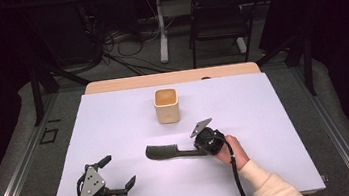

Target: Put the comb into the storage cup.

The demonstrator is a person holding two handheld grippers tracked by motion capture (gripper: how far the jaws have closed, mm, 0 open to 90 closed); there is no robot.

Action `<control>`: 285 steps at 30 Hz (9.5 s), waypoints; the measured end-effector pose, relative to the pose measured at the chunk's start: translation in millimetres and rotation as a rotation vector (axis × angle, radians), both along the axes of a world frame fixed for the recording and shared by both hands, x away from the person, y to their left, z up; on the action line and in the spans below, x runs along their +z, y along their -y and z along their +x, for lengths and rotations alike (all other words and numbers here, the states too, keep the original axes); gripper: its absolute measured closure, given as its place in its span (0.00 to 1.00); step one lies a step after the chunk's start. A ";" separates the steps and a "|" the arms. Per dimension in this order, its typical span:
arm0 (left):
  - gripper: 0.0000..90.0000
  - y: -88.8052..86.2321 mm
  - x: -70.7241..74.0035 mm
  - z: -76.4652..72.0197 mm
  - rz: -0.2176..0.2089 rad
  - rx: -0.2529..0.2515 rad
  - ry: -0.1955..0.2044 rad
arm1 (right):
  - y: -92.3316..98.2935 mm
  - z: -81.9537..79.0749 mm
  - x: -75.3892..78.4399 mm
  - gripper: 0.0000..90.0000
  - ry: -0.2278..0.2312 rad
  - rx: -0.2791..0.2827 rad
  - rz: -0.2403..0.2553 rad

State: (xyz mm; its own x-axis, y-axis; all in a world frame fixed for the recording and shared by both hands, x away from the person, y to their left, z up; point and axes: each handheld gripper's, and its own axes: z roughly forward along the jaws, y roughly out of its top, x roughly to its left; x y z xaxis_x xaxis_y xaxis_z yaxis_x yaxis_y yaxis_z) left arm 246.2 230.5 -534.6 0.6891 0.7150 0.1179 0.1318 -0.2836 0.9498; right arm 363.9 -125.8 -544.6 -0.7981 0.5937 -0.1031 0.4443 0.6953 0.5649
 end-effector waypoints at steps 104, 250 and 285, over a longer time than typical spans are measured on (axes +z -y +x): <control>0.00 -0.7 0.0 1.2 -0.003 0.002 -0.006 | -90.8 9.2 18.5 0.73 -0.146 0.259 -0.414; 0.00 -0.5 0.8 2.2 0.003 0.008 -0.024 | 30.9 -15.6 76.6 0.80 0.010 0.020 0.134; 0.00 -1.3 0.7 2.8 0.003 0.025 -0.033 | 34.1 -13.0 86.9 0.80 0.086 -0.023 0.207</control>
State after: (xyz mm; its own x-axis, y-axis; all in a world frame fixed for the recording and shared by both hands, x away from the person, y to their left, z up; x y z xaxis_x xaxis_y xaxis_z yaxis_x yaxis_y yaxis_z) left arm 249.1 231.8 -533.9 0.6746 0.7317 0.0974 0.1704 -0.2827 0.9440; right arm 350.9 -159.9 -457.7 -0.7778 0.6269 -0.0444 0.4026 0.5513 0.7308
